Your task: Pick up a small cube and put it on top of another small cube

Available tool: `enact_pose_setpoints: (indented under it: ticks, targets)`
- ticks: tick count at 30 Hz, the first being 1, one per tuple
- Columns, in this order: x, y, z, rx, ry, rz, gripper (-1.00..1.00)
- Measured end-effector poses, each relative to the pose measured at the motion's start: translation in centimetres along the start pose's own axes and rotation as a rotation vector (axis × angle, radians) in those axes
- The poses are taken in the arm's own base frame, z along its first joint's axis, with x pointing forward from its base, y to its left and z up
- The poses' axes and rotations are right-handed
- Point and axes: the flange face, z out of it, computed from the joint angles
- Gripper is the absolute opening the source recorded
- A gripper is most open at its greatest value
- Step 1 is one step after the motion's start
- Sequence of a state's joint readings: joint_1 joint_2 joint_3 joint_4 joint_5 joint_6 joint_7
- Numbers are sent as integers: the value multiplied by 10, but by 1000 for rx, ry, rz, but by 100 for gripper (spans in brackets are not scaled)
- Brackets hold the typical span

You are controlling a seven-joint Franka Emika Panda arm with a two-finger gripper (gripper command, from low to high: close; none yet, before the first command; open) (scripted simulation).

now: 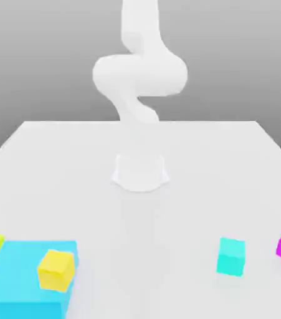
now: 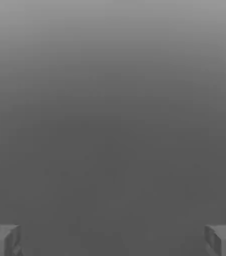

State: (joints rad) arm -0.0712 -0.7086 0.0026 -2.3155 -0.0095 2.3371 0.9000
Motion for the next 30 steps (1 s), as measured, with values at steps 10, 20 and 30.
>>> enact_pose_setpoints:
  ticks: [10,20,30]
  targets:
    - [67,127,183,-336,20,601,0]
    - [79,342,297,-638,96,1249,0]
    - [13,486,379,-810,135,1618,0]
